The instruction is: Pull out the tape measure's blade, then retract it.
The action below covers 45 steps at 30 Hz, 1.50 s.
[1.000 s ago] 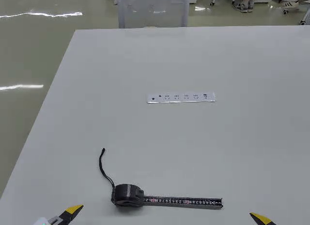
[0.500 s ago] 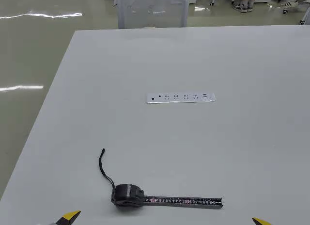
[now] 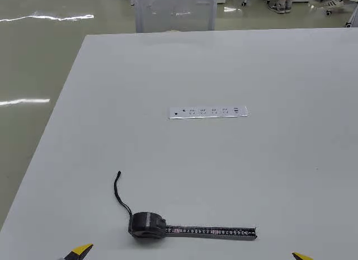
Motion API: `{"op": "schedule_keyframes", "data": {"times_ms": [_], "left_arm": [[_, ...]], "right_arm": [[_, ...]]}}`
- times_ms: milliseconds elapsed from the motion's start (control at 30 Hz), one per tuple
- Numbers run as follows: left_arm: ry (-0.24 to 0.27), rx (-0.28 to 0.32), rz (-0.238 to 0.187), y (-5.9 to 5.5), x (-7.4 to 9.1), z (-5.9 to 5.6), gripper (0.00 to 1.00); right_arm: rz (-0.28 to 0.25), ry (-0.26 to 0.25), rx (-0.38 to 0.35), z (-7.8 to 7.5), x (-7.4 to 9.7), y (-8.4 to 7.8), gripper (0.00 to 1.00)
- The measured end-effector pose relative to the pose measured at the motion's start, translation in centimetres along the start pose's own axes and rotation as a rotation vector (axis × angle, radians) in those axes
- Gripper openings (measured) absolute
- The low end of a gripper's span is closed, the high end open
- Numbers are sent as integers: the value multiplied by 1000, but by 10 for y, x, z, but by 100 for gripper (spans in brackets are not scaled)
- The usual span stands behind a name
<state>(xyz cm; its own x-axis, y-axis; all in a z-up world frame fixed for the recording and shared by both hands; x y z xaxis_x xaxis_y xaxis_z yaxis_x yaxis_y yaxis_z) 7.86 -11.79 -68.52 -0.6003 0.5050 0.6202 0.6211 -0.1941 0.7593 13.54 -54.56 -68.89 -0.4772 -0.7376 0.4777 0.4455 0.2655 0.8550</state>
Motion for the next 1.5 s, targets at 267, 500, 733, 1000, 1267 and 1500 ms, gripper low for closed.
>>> {"op": "schedule_keyframes", "data": {"times_ms": [267, 500, 733, 1000, 1267, 1500], "left_arm": [[1, 3, 0, 0, 0, 0, 82], [2, 2, 2, -1, 1, 1, 81], [2, 2, 1, -1, 2, 1, 81], [2, 4, 0, -1, 0, 2, 81], [4, 5, -3, -1, -1, 4, 81], [6, 10, -3, 0, -1, 2, 80]], "right_arm": [[0, 0, 2, -1, 1, 0, 69], [3, 0, 4, -1, 1, -1, 69], [5, 5, 3, 1, 0, -1, 69], [23, 5, 15, 2, 0, -2, 69], [32, 6, 17, 1, 0, -3, 69], [41, 8, 25, 2, -1, -2, 69]]}}
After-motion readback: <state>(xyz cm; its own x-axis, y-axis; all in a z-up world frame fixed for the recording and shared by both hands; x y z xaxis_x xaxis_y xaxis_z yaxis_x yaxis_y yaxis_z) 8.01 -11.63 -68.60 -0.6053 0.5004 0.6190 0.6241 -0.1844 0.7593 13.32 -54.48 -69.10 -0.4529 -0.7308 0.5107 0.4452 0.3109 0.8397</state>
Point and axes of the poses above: the centre of the closed fingertips' face, and the gripper's own axes: x roughly backward along the fingers, z roughly to its left, y roughly out of its top, the point moved 6 cm from there along x, roughly backward along the fingers, and after that the axes turned 5 degrees about z, right-handed, at the moved point
